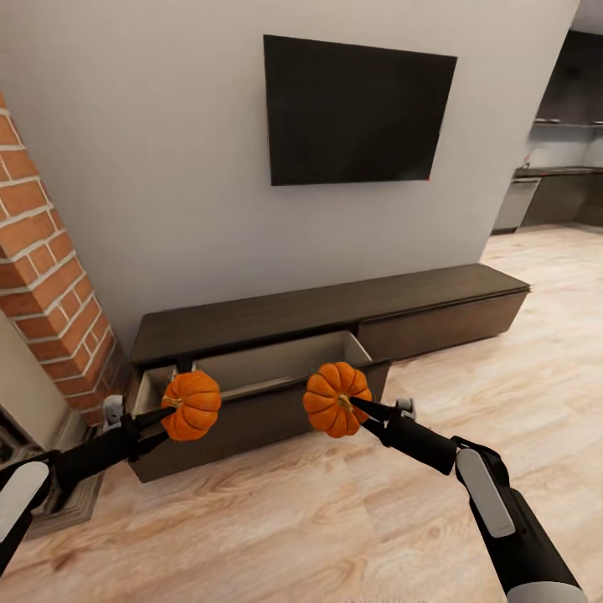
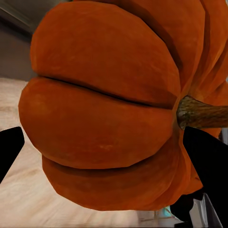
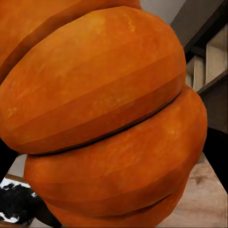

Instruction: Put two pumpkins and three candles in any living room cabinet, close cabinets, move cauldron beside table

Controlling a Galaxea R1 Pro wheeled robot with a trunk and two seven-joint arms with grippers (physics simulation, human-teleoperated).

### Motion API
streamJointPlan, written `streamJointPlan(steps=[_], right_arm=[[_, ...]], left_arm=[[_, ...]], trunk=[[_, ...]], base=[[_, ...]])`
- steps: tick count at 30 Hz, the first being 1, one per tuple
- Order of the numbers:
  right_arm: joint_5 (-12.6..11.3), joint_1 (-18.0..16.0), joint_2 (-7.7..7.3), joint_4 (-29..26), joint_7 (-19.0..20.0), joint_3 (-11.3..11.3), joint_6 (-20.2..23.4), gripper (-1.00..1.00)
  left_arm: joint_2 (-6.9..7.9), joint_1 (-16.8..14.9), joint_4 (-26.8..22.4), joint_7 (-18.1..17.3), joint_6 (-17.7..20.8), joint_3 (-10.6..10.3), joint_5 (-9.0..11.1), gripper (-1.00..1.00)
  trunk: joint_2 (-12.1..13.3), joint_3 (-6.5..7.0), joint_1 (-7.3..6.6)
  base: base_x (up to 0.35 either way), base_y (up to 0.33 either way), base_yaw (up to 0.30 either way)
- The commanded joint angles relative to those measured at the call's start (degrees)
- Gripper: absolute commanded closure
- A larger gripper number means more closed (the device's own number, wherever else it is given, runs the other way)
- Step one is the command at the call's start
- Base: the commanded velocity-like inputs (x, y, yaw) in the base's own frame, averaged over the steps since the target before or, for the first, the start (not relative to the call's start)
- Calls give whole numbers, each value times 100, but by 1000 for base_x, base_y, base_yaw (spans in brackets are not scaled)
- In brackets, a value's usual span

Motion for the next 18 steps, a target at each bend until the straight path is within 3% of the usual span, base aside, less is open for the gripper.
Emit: streamJointPlan(steps=[1,6,12,18], right_arm=[[-50,-2,1,-3,22,-6,46,100],[-28,-1,1,-29,13,-7,54,100],[-20,-4,4,-135,18,-12,25,100],[48,-6,17,-613,-41,-17,-51,100]], left_arm=[[-4,-4,-5,-13,43,11,38,100],[-7,-4,-5,-15,43,10,35,100],[-10,-4,-5,-13,37,-2,35,100],[-15,-4,4,20,11,-5,25,100]], trunk=[[-2,-4,-1],[-2,-4,-1],[-2,-4,-1],[-2,-4,-1]], base=[[0,-284,-287],[0,-285,-249],[19,-284,-38],[255,-81,-2]])
